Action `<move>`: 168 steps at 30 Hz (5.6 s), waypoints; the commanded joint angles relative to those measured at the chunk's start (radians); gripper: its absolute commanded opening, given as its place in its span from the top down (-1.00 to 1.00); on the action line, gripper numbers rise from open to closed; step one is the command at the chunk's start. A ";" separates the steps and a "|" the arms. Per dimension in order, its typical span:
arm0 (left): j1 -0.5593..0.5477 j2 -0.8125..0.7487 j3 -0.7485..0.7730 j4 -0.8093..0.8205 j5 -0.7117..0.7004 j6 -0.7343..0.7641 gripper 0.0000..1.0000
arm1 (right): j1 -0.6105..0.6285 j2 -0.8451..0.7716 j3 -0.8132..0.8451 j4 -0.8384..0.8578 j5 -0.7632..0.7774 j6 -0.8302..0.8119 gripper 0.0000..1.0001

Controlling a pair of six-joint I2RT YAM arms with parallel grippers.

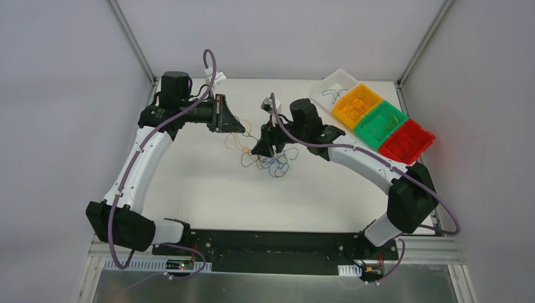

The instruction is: Untangle the cables

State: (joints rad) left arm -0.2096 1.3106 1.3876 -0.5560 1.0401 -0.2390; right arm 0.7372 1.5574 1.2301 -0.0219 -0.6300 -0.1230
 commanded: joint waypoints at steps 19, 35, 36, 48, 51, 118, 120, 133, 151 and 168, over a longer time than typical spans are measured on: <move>0.118 -0.053 0.003 0.039 -0.035 -0.035 1.00 | -0.071 -0.134 -0.149 -0.015 0.130 -0.137 1.00; 0.256 -0.058 -0.125 -0.037 -0.094 0.160 1.00 | -0.299 -0.239 -0.229 -0.250 0.160 -0.209 1.00; 0.263 -0.054 -0.112 -0.039 -0.102 0.165 1.00 | -0.312 -0.244 -0.234 -0.273 0.162 -0.215 1.00; 0.288 0.072 0.225 -0.077 -0.066 0.107 1.00 | -0.403 -0.247 -0.315 -0.419 0.205 -0.376 1.00; 0.287 0.132 0.429 -0.051 -0.034 0.001 1.00 | -0.408 -0.254 -0.350 -0.428 0.210 -0.424 1.00; 0.168 0.209 -0.132 -0.234 -0.227 0.458 -0.14 | -0.631 -0.291 -0.197 -0.790 0.079 -0.636 -0.17; 0.153 0.262 -0.118 -0.216 -0.205 0.399 -0.13 | -0.557 -0.254 -0.169 -0.715 0.074 -0.541 -0.19; 0.125 0.442 -0.105 -0.114 -0.162 0.197 -0.18 | -0.180 0.250 0.155 -0.365 0.096 -0.105 -0.16; 0.113 0.639 -0.108 -0.009 -0.323 0.104 0.04 | -0.166 0.346 0.172 -0.501 0.119 -0.236 1.00; 0.423 0.615 -0.142 -0.210 -0.553 0.262 1.00 | -0.804 -0.249 0.070 -0.919 0.182 -0.533 1.00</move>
State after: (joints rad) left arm 0.1932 1.9610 1.2587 -0.6975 0.5739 -0.0559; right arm 0.0219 1.4178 1.2789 -0.8169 -0.4500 -0.5667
